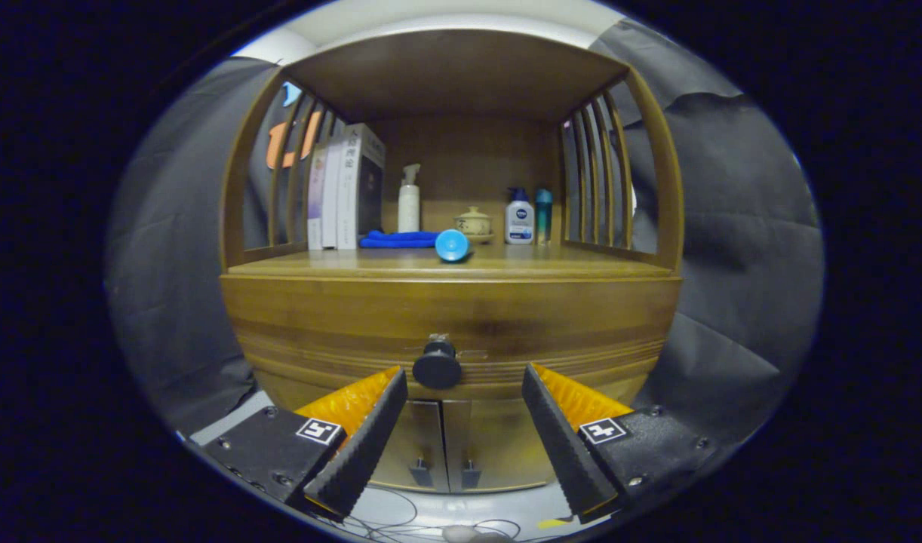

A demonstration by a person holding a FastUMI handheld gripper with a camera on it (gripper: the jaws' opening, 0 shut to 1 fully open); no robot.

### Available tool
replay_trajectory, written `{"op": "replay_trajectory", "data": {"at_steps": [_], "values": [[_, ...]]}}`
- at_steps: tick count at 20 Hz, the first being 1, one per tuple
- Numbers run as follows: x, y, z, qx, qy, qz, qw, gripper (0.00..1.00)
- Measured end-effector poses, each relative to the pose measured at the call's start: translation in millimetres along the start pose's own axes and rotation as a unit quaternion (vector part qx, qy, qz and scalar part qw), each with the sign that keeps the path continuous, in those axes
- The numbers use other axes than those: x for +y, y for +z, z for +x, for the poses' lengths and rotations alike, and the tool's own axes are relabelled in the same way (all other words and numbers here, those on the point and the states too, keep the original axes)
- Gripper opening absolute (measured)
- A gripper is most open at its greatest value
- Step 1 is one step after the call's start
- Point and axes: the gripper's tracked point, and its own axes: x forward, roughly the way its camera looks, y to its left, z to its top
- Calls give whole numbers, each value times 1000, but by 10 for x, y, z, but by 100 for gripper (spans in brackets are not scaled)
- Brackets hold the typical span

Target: Pull open the drawer, take out the items inside it, and place them on the countertop above the cabinet.

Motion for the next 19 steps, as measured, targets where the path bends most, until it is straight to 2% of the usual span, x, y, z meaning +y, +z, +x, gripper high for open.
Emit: {"op": "replay_trajectory", "data": {"at_steps": [7, 10, 14, 19], "values": [[-128, 316, -1425, -44, 6, -21, 999, 100], [-231, 466, -1934, -61, 1, 0, 998, 100], [-322, 456, -2287, -66, -3, 8, 998, 99], [-362, 282, -2358, -49, -3, 11, 999, 100]]}}
